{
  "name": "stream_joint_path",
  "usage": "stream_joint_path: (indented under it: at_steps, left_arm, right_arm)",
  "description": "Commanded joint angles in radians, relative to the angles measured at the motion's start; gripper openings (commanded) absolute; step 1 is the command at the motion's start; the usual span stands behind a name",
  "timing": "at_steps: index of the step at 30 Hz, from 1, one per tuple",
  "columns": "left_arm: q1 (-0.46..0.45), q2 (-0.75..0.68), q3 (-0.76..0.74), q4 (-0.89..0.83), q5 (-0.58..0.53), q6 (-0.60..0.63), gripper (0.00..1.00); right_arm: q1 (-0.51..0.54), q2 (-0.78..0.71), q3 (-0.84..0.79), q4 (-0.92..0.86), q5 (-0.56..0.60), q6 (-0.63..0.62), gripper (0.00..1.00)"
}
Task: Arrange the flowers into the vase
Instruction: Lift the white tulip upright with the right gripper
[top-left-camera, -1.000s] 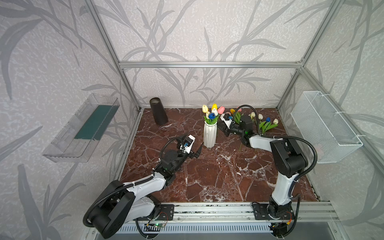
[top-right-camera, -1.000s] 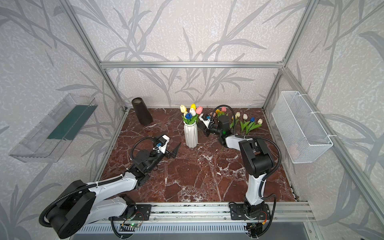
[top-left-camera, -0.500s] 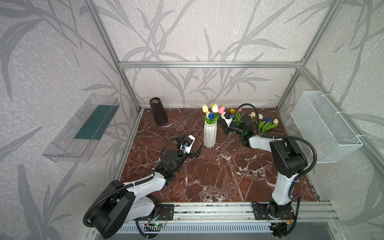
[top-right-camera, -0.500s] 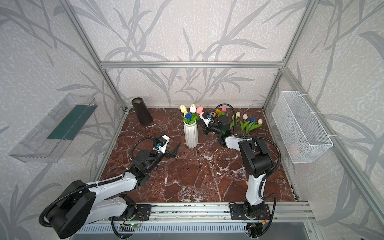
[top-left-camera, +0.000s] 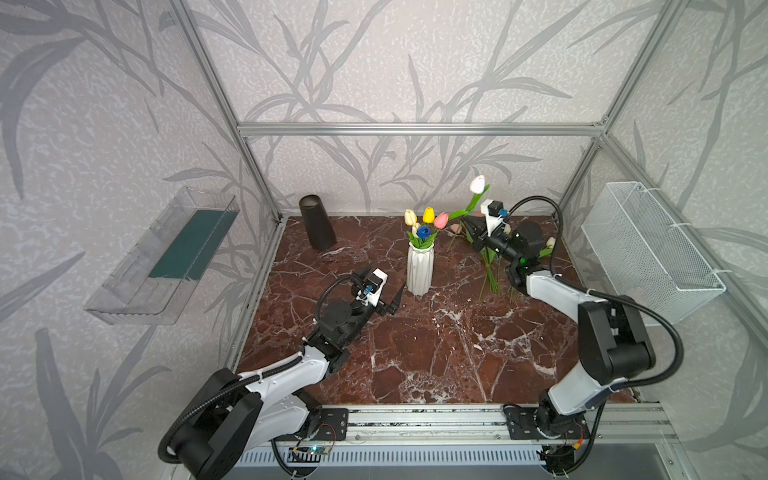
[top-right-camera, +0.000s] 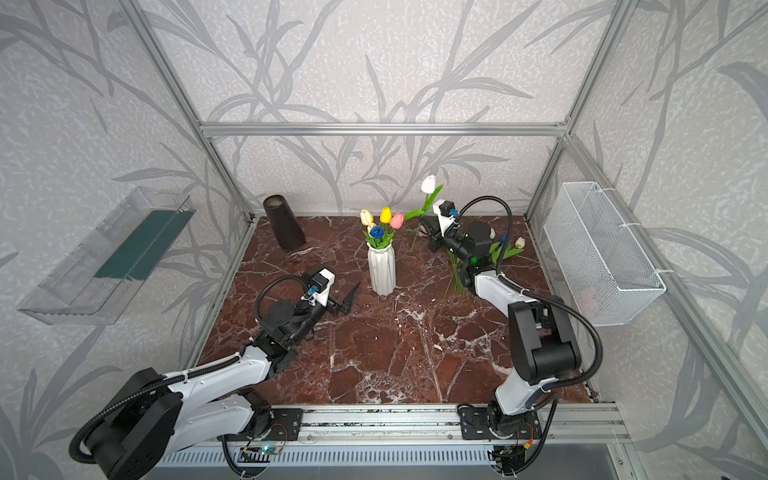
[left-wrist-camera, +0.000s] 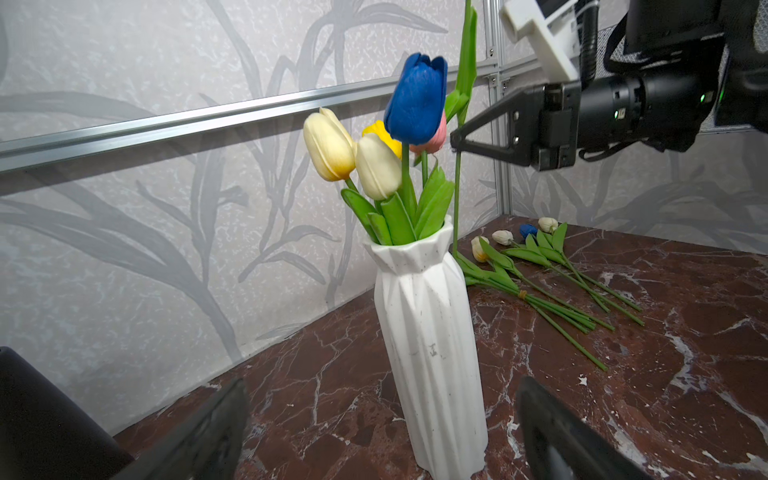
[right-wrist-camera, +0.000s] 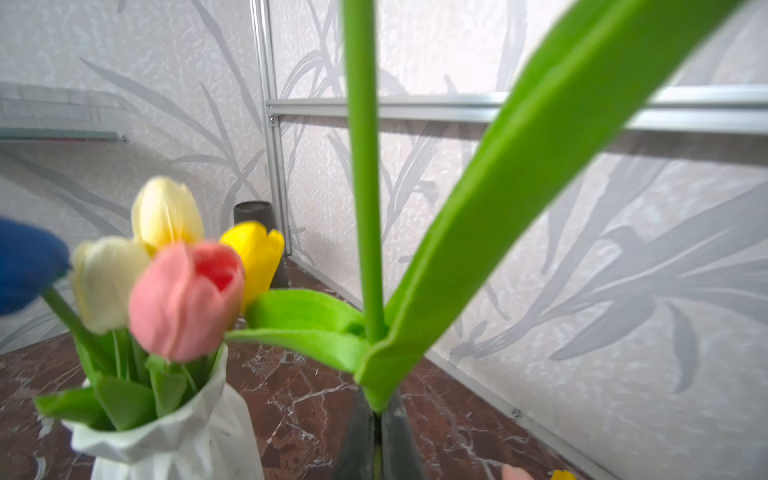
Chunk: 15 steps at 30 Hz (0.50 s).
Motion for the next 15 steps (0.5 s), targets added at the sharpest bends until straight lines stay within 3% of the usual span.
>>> stream_joint_path:
  at_steps: [1, 10, 15]
  left_arm:
    - [0.004, -0.011, 0.005, 0.015, 0.002, -0.003, 0.99]
    - [0.004, 0.001, 0.003, 0.032, 0.006, -0.003, 1.0]
    - [0.004, 0.004, 0.0, 0.041, 0.004, -0.003, 1.0]
  right_arm:
    - [0.006, -0.105, 0.087, -0.172, 0.055, 0.039, 0.0]
    - [0.019, -0.265, 0.173, -0.344, 0.041, 0.136, 0.0]
    - [0.092, -0.294, 0.214, -0.451, -0.025, 0.149, 0.0]
